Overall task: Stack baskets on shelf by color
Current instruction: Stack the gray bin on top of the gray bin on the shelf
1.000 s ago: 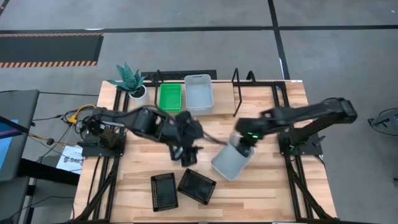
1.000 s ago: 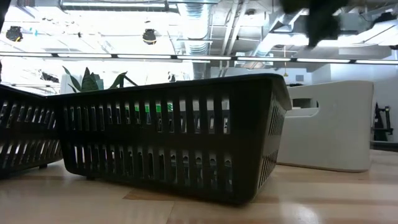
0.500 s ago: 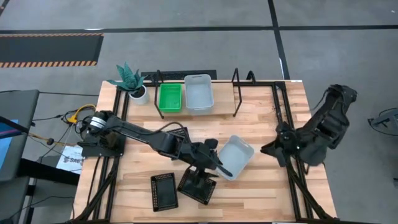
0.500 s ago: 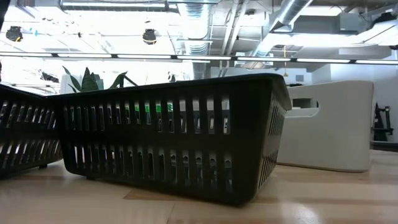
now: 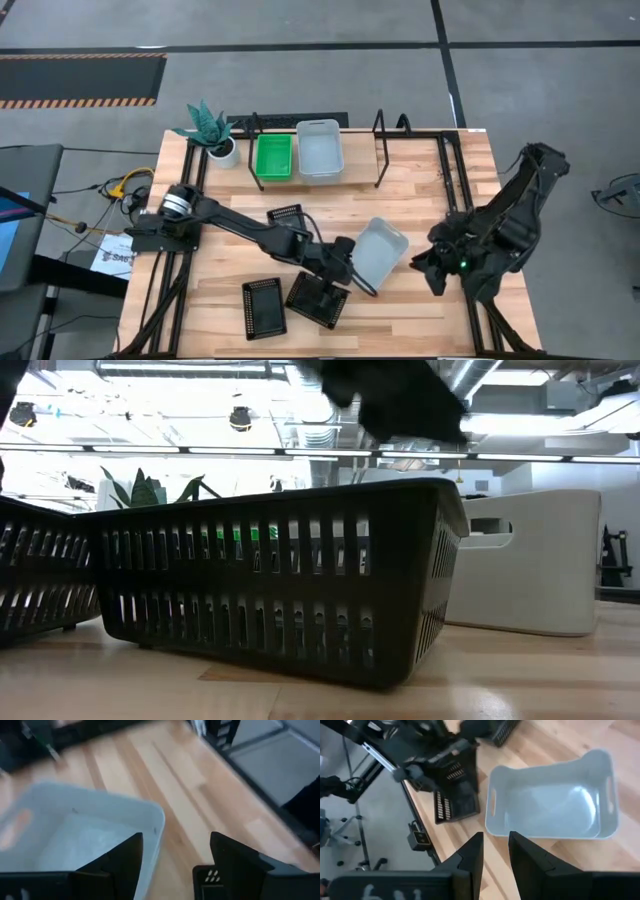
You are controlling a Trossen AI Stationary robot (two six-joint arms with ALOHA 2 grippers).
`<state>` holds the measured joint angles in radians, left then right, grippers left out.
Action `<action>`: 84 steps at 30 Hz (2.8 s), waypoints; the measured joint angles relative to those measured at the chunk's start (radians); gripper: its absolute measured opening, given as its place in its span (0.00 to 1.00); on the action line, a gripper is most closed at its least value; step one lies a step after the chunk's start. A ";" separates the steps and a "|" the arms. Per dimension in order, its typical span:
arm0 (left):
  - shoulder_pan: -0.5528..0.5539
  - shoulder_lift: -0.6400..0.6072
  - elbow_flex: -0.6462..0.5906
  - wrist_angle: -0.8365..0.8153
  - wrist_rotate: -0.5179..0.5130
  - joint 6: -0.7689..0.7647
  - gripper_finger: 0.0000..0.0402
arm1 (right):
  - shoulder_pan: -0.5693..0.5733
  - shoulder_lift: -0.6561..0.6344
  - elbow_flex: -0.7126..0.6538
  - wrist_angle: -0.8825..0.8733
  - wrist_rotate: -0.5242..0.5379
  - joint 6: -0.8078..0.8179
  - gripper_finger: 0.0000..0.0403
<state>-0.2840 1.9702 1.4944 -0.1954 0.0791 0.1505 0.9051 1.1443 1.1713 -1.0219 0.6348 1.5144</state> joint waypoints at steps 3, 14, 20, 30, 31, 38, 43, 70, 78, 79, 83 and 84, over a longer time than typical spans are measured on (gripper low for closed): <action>0.005 0.037 0.000 -0.016 -0.014 -0.003 0.55 | 0.000 0.022 0.000 0.022 -0.024 0.003 0.29; 0.043 0.100 0.003 -0.062 -0.017 -0.012 0.53 | 0.011 0.040 0.000 0.041 -0.035 0.033 0.29; 0.055 0.111 0.003 -0.130 -0.034 -0.004 0.42 | 0.011 0.038 0.000 0.042 -0.035 0.033 0.29; 0.060 0.111 0.002 -0.193 -0.067 0.045 0.16 | 0.011 0.038 0.000 0.042 -0.035 0.033 0.29; 0.059 0.111 0.002 -0.194 -0.069 0.052 0.13 | 0.011 0.038 0.000 0.042 -0.035 0.033 0.29; 0.060 0.111 0.002 -0.206 -0.084 0.055 0.01 | 0.011 0.038 0.000 0.044 -0.035 0.041 0.29; 0.055 0.110 0.039 -0.223 -0.103 0.023 0.00 | 0.011 0.038 0.000 0.047 -0.034 0.056 0.29; 0.153 0.019 0.811 -1.214 -0.506 -0.015 0.00 | -0.026 0.038 0.000 0.041 -0.002 0.021 0.29; 0.361 0.017 0.810 -1.183 -0.509 0.038 0.00 | -0.087 0.038 0.000 0.039 -0.002 -0.045 0.29; 0.383 0.023 0.810 -1.173 -0.504 0.031 0.00 | -0.092 0.038 0.000 0.040 -0.002 -0.046 0.29; 0.458 0.022 0.741 -1.101 -0.461 0.024 0.00 | -0.097 0.038 0.000 0.038 -0.003 -0.052 0.29; 0.469 0.020 0.712 -1.073 -0.441 0.021 0.00 | -0.097 0.038 0.000 0.038 -0.003 -0.056 0.29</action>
<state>0.1848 1.9899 2.2069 -1.2684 -0.3623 0.1715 0.8078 1.1824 1.1717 -0.9842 0.6315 1.4583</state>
